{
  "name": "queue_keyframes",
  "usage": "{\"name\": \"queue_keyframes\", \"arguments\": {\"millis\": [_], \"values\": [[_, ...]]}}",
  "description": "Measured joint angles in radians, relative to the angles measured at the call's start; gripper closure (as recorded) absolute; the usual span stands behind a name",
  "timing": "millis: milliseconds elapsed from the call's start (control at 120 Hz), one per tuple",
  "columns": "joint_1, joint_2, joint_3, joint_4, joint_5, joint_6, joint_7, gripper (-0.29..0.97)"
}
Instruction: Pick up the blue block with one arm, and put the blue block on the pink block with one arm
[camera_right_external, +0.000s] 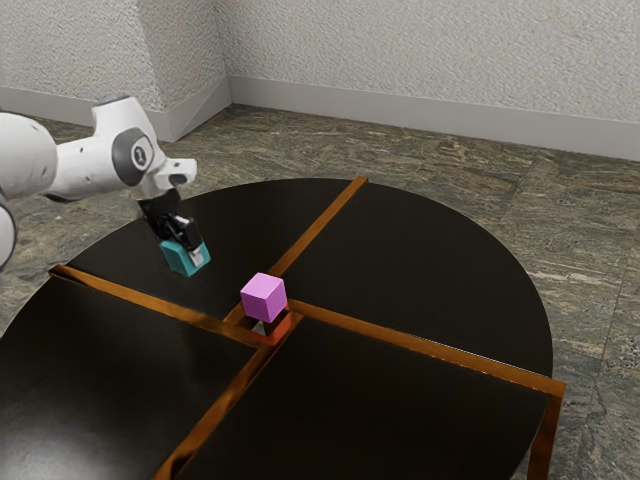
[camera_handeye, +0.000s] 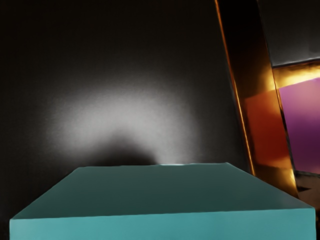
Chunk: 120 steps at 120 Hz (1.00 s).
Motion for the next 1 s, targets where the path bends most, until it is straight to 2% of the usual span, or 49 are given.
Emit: {"name": "queue_keyframes", "arguments": {"millis": [150, 408, 583, 733, 883, 1000], "values": [[-0.089, -0.044, 0.000, -0.021, -0.004, 0.003, -0.019, 0.33], [-0.163, 0.015, 0.001, 0.000, -0.052, 0.034, -0.095, 0.32], [-0.175, 0.053, 0.002, 0.049, -0.079, 0.046, -0.174, 0.31], [-0.202, 0.040, 0.002, 0.049, -0.088, 0.049, -0.249, 0.28], [-0.211, 0.042, 0.003, 0.026, -0.087, 0.049, -0.306, 0.27], [-0.227, 0.019, 0.000, -0.011, -0.057, 0.049, -0.341, 0.29]]}}
